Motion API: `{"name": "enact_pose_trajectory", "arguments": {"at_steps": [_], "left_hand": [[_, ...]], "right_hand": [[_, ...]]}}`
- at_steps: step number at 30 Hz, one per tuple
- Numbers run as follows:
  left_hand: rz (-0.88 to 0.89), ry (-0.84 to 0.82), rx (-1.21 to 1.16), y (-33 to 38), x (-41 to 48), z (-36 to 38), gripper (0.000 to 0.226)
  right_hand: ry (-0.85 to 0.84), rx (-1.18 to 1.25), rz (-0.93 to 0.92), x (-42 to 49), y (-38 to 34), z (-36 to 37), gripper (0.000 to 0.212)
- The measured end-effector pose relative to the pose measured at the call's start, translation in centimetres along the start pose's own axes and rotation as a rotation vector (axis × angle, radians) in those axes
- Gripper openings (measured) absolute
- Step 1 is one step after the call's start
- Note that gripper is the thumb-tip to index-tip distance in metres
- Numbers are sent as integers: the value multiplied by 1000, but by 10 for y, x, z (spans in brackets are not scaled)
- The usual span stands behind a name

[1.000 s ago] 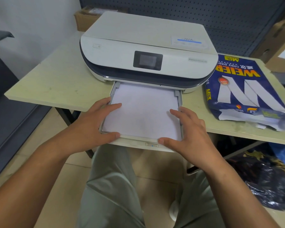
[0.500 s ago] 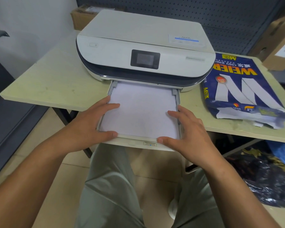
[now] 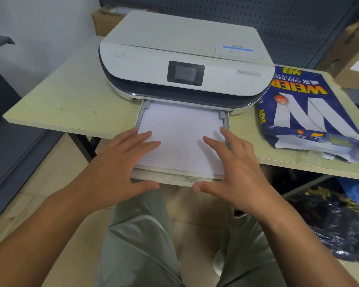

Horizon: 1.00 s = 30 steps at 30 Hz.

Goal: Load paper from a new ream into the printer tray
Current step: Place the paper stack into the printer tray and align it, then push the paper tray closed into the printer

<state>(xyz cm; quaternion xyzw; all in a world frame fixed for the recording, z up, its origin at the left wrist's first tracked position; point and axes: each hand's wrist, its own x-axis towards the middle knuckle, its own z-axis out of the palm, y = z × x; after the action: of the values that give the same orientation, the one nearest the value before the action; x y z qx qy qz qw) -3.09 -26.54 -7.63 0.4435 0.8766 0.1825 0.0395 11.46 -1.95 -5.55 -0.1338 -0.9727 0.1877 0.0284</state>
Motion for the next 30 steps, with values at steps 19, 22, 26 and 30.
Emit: {"name": "enact_pose_trajectory", "arguments": {"at_steps": [19, 22, 26, 30], "left_hand": [[-11, 294, -39, 1, 27, 15, 90], [22, 361, -19, 0, 34, 19, 86], [41, 420, -50, -1, 45, 25, 84], [15, 444, -86, -4, 55, 25, 84]], "right_hand": [[207, -96, -11, 28, 8, 5, 109], [231, -90, -6, 36, 10, 4, 116], [272, -97, -6, 46, 13, 5, 120], [321, -97, -8, 55, 18, 7, 119]]}}
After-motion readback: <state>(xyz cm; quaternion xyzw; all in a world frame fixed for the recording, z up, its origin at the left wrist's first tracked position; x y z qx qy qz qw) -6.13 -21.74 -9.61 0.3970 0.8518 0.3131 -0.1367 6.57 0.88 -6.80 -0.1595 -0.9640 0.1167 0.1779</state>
